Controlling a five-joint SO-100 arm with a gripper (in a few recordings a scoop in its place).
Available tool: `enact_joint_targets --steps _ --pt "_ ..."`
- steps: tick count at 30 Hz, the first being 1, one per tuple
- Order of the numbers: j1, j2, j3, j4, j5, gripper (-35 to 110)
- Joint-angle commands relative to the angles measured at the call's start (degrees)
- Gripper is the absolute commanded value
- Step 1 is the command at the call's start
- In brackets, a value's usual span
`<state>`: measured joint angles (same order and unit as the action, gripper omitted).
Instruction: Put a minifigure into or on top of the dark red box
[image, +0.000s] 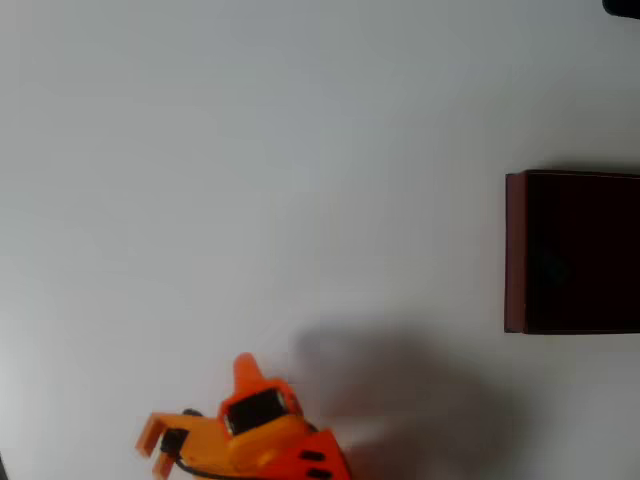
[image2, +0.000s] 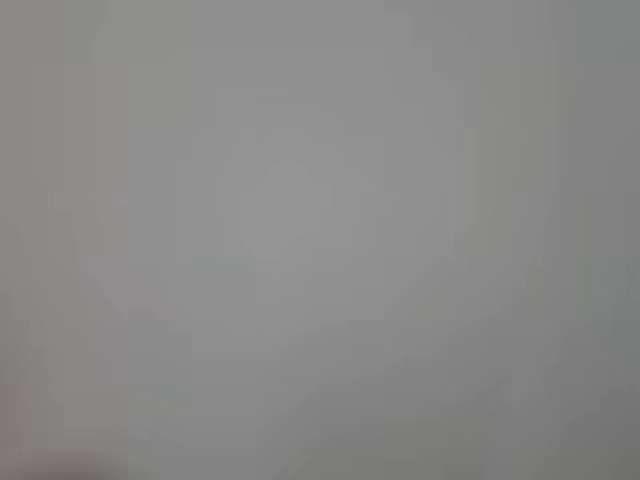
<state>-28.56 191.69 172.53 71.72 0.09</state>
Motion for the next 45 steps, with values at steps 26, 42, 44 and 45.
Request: enact_joint_targets --steps 26,42,44,45 --pt "-9.0 3.7 0.5 6.1 -1.5 1" --pt "-9.0 3.7 0.5 6.1 -1.5 1" --pt "-9.0 3.7 0.5 6.1 -1.5 1" --pt "-9.0 3.7 0.5 6.1 -1.5 1"
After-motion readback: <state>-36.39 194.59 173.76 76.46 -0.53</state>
